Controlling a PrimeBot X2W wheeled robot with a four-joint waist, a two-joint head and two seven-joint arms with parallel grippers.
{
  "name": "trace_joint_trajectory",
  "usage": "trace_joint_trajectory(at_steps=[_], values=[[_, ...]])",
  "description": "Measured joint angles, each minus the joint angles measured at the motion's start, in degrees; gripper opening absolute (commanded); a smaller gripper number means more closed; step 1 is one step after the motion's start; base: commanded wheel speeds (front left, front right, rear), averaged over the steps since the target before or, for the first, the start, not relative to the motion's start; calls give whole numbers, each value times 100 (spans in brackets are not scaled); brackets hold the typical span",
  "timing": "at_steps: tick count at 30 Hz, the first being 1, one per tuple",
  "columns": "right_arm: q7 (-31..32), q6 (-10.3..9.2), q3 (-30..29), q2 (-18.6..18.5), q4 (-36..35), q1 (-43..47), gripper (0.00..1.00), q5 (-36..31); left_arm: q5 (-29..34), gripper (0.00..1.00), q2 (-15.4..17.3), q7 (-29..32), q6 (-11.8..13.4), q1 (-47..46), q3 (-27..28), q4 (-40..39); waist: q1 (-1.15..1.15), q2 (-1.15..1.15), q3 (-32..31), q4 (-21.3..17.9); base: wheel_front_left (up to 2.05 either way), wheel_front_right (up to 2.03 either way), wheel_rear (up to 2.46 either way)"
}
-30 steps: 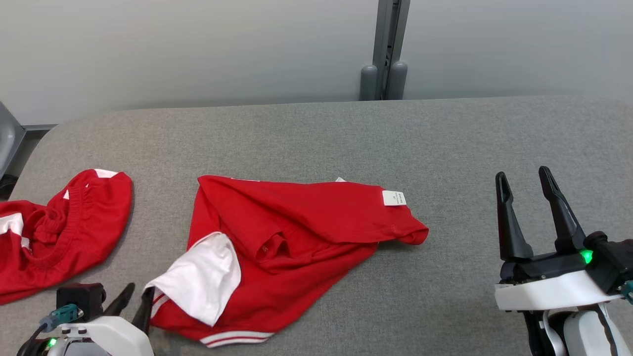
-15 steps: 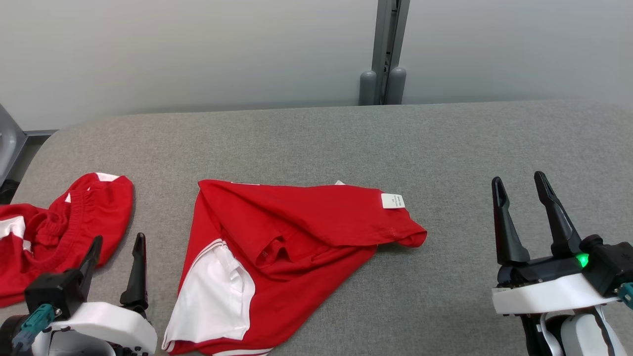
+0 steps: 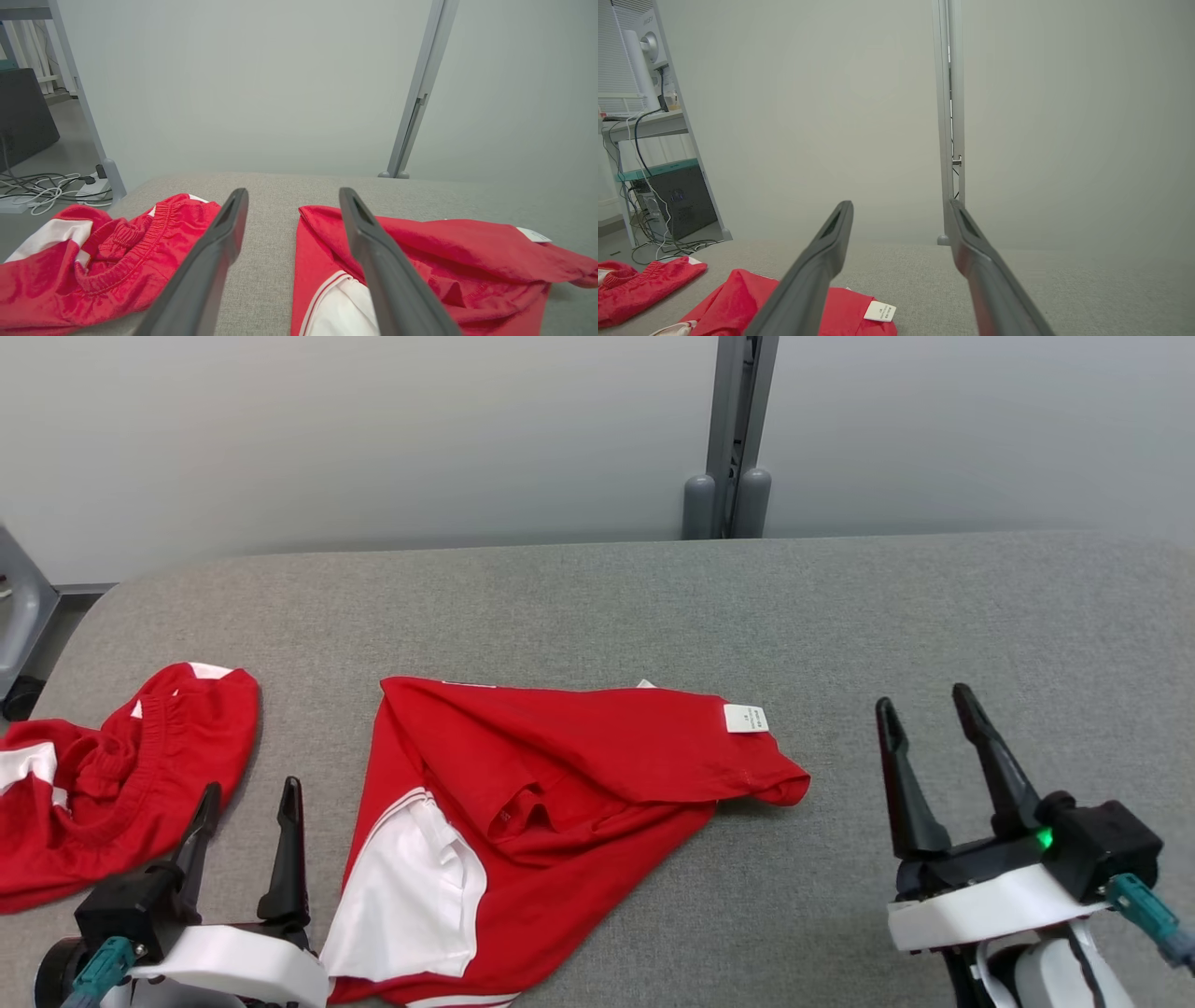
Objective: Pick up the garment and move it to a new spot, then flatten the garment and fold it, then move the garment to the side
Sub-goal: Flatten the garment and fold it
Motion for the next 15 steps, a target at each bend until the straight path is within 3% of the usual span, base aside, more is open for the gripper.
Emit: trace_joint_trajectory(at_steps=[4, 8, 15], values=[[0, 0, 610, -3, 345, -204, 100, -69, -12, 100, -23, 63, -34, -27, -103, 73, 0, 0, -24, 130, 0, 0, 0], [53, 0, 1464, -156, 1199, -657, 100, -90, -44, 100, -94, 112, -86, -74, -213, 137, 0, 0, -49, 338, 0, 0, 0], [940, 0, 2859, -302, 2206, -1672, 100, 549, -109, 100, -183, 113, -134, -122, -331, 312, 0, 0, -126, 793, 0, 0, 0]])
